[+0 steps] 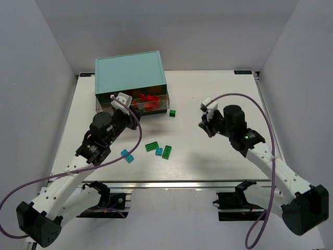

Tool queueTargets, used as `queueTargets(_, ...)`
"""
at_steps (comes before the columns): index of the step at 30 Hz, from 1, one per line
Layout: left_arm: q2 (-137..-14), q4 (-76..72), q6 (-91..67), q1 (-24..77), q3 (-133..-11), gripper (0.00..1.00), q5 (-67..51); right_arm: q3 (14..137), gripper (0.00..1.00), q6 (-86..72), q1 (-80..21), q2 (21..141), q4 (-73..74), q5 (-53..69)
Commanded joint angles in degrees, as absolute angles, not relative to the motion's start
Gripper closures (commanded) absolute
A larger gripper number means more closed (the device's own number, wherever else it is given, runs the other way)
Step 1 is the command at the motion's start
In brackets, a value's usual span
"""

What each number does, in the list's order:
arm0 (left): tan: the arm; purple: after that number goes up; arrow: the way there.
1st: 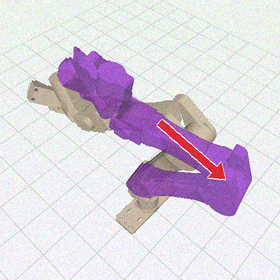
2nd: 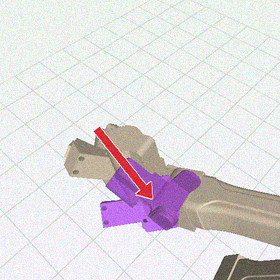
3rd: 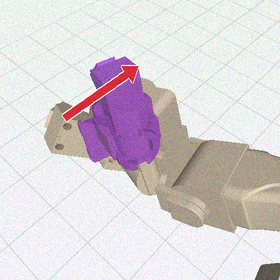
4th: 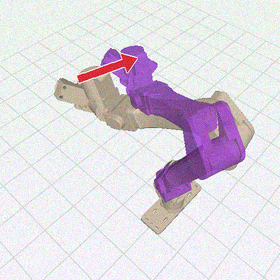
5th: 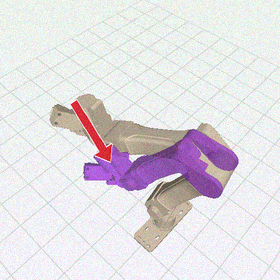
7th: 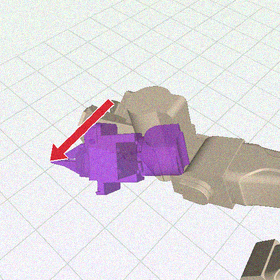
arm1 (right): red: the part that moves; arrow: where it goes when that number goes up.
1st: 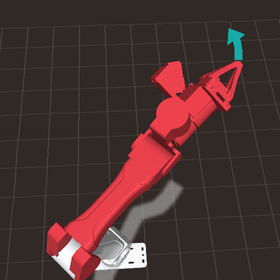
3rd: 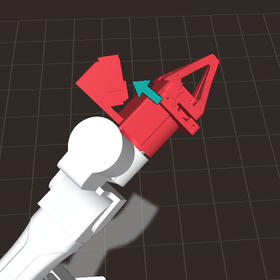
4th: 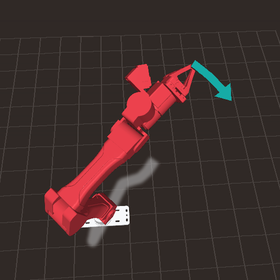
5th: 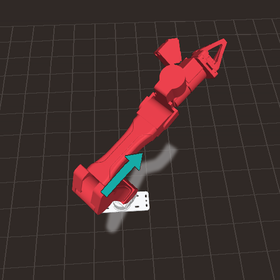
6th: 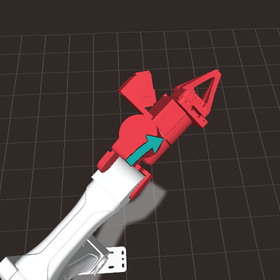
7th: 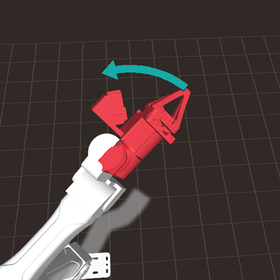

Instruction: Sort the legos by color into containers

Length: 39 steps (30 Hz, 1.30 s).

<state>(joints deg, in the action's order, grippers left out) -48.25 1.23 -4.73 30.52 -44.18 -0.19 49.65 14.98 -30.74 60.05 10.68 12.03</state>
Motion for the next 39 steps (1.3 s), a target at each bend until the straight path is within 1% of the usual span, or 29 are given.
queueTargets(1,-49.39,0.44,-5.10,30.32,-43.86,0.63,-3.69,43.61,1.00,11.87,-25.42,54.85,4.85,20.63)
queueTargets(2,-49.92,0.61,-4.92,30.32,-43.77,0.58,-3.43,42.20,1.00,11.43,-24.53,52.76,3.79,22.57)
queueTargets(3,-50.18,0.44,-4.83,30.84,-43.60,0.50,-2.73,40.19,0.99,11.08,-22.78,51.86,2.91,25.46)
queueTargets(4,-50.36,0.44,-4.83,30.85,-43.25,0.38,-2.20,39.64,0.98,10.64,-21.55,51.16,2.81,26.53)
queueTargets(5,-50.54,0.44,-4.83,30.85,-43.07,0.33,-1.85,39.20,0.98,10.37,-20.92,50.37,2.55,27.50)
queueTargets(7,-51.24,0.44,-4.57,30.85,-42.54,0.29,-0.97,37.36,0.97,10.46,-19.09,49.14,1.94,29.97)
queueTargets(8,-51.50,0.44,-4.40,30.85,-42.45,0.29,-0.97,36.83,0.96,10.55,-18.90,48.87,1.85,30.23)
queueTargets(9,-52.37,0.44,-4.31,30.85,-42.45,0.29,1.47,36.13,0.98,10.89,-18.20,48.61,1.93,30.32)
queueTargets(10,-52.82,0.44,-4.31,30.85,-42.45,0.30,1.93,36.04,0.99,11.51,-17.85,48.52,2.28,30.32)
queueTargets(13,-55.36,0.44,-3.96,30.85,-42.54,0.45,4.38,36.65,1.00,14.06,-16.96,48.51,4.65,29.62)
queueTargets(14,-55.98,0.44,-3.96,30.85,-42.54,0.55,5.09,36.82,1.00,15.02,-16.88,48.52,4.92,29.53)
queueTargets(17,-58.27,0.53,-4.30,30.85,-43.06,0.71,7.64,37.70,1.00,16.87,-17.05,48.34,6.94,28.92)
queueTargets(20,-59.24,0.79,-5.27,30.85,-43.42,0.75,9.75,37.27,1.00,20.03,-17.14,47.29,7.64,27.08)
queueTargets(25,-59.33,0.97,-6.06,30.85,-43.33,0.80,12.13,36.30,1.00,24.69,-17.31,45.97,7.03,19.87)
queueTargets(30,-59.85,0.44,-6.77,30.85,-42.89,0.84,13.09,36.47,1.00,25.66,-17.31,45.62,7.56,19.60)
queueTargets(31,-60.03,0.44,-6.94,30.85,-42.80,0.88,13.10,36.47,1.00,25.84,-17.31,45.53,7.47,19.51)
queueTargets(33,-60.90,0.53,-6.59,30.85,-42.37,0.94,13.10,36.47,1.00,25.93,-17.31,45.27,7.56,18.99)
queueTargets(34,-61.00,-1.47,-6.07,30.85,-42.28,0.95,13.36,36.47,1.00,26.01,-17.31,45.00,7.30,18.81)
queueTargets(39,-62.40,-2.37,-5.36,30.85,-41.92,0.96,14.76,36.04,1.00,26.63,-17.31,44.82,7.03,17.84)
